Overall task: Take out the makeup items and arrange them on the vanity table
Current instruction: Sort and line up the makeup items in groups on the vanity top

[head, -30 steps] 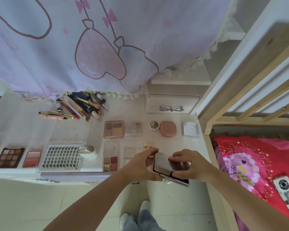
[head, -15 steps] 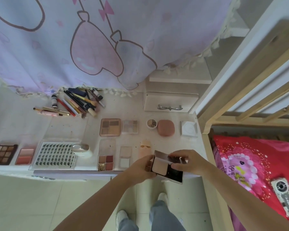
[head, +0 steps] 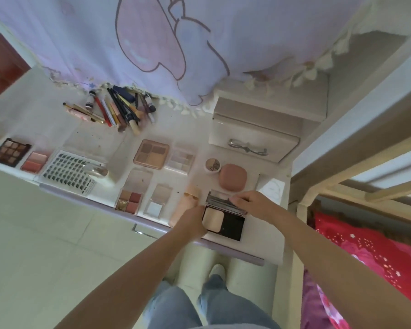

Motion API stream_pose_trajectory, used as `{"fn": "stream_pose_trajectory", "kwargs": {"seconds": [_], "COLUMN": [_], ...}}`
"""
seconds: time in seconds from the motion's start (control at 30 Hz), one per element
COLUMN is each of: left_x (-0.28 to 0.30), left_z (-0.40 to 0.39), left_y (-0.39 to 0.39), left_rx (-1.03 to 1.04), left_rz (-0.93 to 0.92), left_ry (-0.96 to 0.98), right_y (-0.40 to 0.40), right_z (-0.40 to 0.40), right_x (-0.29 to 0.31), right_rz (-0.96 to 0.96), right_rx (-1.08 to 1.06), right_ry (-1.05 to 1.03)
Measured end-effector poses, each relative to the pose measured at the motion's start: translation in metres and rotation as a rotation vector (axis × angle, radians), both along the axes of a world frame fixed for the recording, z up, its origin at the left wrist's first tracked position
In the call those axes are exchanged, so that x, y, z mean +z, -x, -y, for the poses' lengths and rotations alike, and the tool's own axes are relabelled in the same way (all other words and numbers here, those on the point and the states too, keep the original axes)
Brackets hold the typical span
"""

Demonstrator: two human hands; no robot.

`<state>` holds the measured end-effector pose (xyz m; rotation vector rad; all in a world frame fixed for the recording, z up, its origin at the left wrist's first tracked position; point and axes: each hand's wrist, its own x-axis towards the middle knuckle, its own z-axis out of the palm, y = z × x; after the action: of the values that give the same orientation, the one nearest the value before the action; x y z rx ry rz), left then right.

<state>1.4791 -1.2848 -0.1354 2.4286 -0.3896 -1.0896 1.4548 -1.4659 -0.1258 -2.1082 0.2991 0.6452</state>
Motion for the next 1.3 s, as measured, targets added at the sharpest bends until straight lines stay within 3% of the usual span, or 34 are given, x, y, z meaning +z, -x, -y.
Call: {"fn": "stream_pose_trajectory", "kwargs": {"seconds": [0.3,0.6,1.0,1.1,1.17,1.3], "left_x": [-0.001,0.000,-0.005,-0.005,-0.004,0.002], "left_z": [0.006,0.014,0.013,0.013,0.012,0.012], "left_y": [0.013,0.025,0.030,0.031,0.031,0.025], "left_rx": [0.124,0.140,0.101,0.101,0.096,0.095], "left_rz": [0.105,0.196,0.273,0.287,0.324,0.431], "left_ry": [-0.131,-0.244,-0.287,-0.290,-0.288,-0.272], "right_y": [-0.017,-0.027,-0.011,-0.005,-0.003,0.004], "right_z": [0.004,-0.002,0.016,0.038,0.059,0.094], "right_x": [-0.004,-0.016,-0.008,-0.004,-0.006,-0.018], "right_rz": [0.064,0.130,0.145,0.342,0.432,0.137], "right_rx": [0.050,0.051,0.056,-0.022,0.031,0.327], "right_ry": [-0.027,0.159,0.047,0.158,0.367,0.659]}}
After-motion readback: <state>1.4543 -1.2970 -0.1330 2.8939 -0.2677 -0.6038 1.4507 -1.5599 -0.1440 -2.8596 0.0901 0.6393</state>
